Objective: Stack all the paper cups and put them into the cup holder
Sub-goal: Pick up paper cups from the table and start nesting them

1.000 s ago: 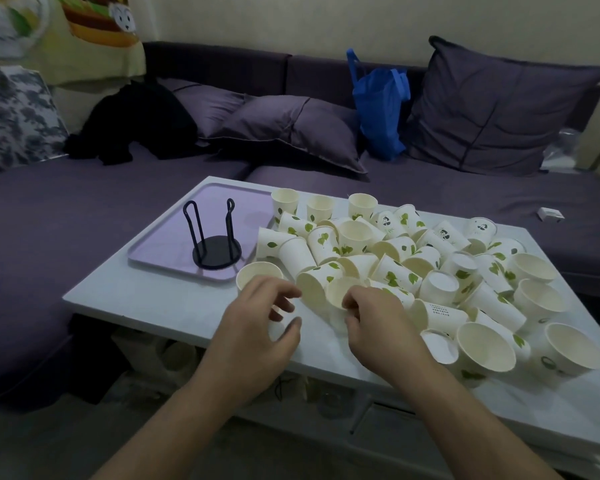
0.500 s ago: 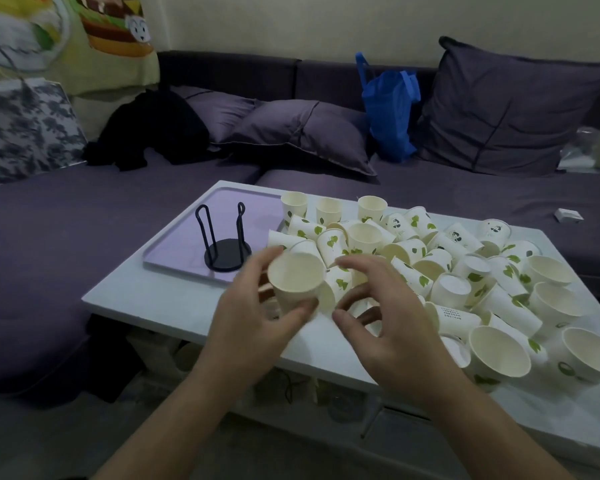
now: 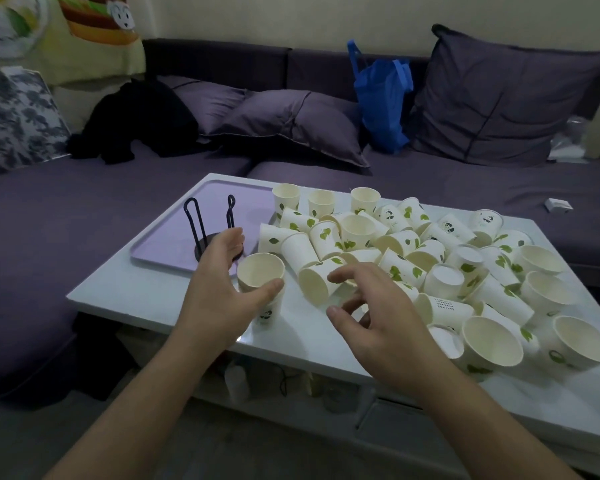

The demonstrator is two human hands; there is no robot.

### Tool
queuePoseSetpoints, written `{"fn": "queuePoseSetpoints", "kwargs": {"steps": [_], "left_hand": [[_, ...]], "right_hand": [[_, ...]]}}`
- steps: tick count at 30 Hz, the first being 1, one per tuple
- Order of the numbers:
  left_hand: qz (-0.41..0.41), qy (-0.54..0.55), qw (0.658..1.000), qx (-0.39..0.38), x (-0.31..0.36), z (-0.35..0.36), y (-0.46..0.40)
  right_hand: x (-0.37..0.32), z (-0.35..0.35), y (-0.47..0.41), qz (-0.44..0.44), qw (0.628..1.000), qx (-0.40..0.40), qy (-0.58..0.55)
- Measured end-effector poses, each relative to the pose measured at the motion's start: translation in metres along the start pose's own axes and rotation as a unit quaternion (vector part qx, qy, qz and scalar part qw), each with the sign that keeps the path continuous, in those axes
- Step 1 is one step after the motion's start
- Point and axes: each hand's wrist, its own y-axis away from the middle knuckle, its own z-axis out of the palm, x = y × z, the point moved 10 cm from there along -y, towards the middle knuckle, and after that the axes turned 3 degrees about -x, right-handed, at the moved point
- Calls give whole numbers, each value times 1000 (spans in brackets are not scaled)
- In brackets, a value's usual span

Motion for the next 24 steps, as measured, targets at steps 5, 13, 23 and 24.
{"fn": "queuePoseSetpoints", "kwargs": {"steps": [5,13,23,24], "left_hand": [[97,-59,993,28,30,3,17],[154,-48,978,-129,62,82,58],[44,-92,957,-273,39,140,76],[26,-88,954,-286,34,143,76]], "right_hand": [[2,-5,1,25,999,-4,42],[44,-54,30,212,943,3,258],[67,-50,49,268,907,-74,315],[65,-49,48,265,908,-80,315]]}}
